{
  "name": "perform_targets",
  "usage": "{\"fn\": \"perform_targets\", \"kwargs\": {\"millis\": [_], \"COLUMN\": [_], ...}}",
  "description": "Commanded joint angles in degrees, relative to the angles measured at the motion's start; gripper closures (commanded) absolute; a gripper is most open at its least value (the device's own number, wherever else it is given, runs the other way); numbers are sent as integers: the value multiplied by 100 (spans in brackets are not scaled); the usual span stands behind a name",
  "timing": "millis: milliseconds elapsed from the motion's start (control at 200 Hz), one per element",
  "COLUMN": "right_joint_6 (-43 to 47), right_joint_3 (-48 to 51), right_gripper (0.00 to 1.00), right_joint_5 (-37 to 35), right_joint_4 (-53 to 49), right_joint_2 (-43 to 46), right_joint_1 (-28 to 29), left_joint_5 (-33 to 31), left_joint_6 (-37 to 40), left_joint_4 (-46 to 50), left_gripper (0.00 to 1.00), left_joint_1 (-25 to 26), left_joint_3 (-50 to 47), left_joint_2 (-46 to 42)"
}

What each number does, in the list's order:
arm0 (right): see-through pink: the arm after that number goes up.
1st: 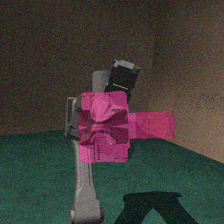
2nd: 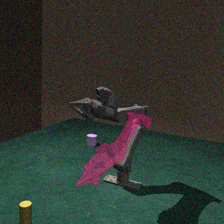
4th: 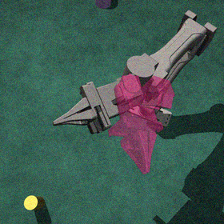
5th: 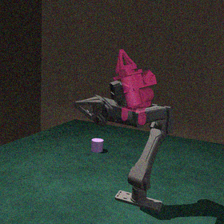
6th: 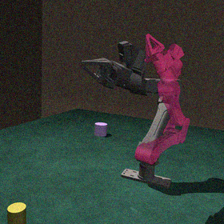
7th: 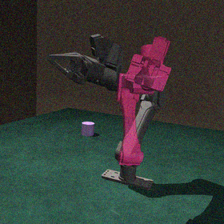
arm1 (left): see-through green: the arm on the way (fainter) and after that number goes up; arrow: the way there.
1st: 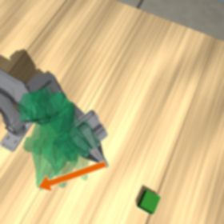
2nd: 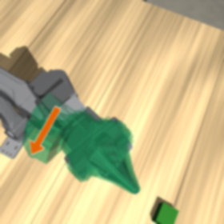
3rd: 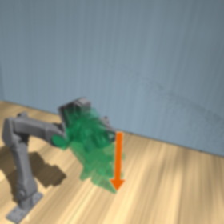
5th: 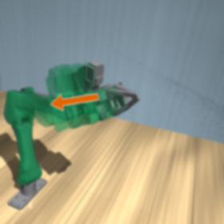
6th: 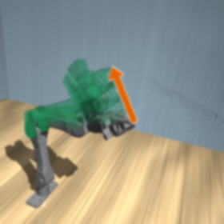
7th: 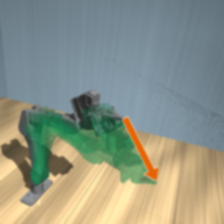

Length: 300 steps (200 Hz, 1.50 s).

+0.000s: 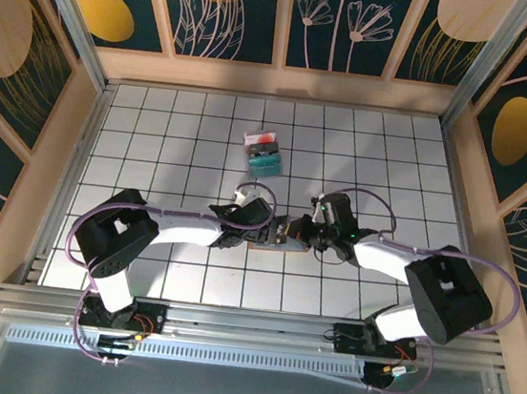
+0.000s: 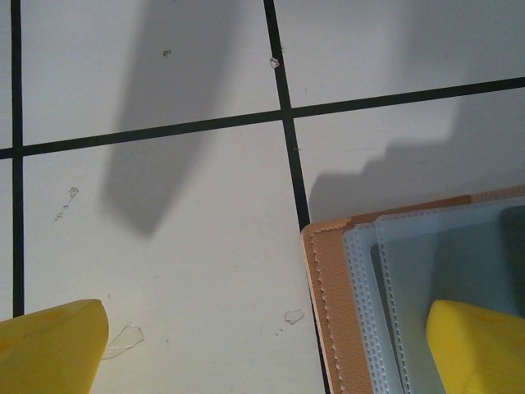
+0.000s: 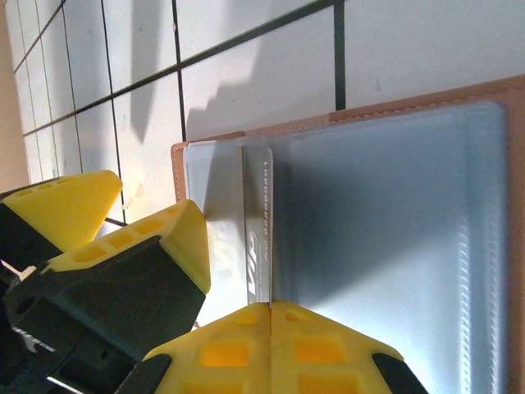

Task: Take the credit cards out of the card holder

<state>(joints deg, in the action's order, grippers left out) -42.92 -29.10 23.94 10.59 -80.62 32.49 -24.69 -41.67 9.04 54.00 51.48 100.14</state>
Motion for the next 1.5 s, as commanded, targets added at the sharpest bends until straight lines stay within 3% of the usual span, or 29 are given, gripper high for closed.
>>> {"fn": "perform_targets", "kwargs": {"millis": [0, 320, 490, 801, 1216, 1496], "right_joint_6": [279, 570, 513, -232, -1288, -1626], "right_joint_3": [116, 212, 328, 634, 785, 782], "right_gripper": [100, 100, 100, 100, 100, 100], "right_joint_5": [-486, -327, -59, 926, 1698, 1911], "right_joint_4": [-461, -389, 19, 1706, 3513, 4092], "right_joint_2": [448, 1352, 1894, 2410, 2379, 2220], "right_joint_1": [-76, -255, -462, -792, -829, -856], "left_joint_5": [-138, -116, 412, 1871, 3316, 3758], "left_joint_6": [-58, -230, -268, -123, -388, -526], "left_joint_4": [378, 75, -704, -2636, -4123, -4508], "left_gripper": [1, 1, 1, 2, 33, 55], "left_joint_1": [31, -20, -189, -416, -581, -618], "left_joint_3": [-72, 36, -239, -662, -814, -877], "left_joint_2": [-161, -1080, -1773, -2583, -2415, -2303]}}
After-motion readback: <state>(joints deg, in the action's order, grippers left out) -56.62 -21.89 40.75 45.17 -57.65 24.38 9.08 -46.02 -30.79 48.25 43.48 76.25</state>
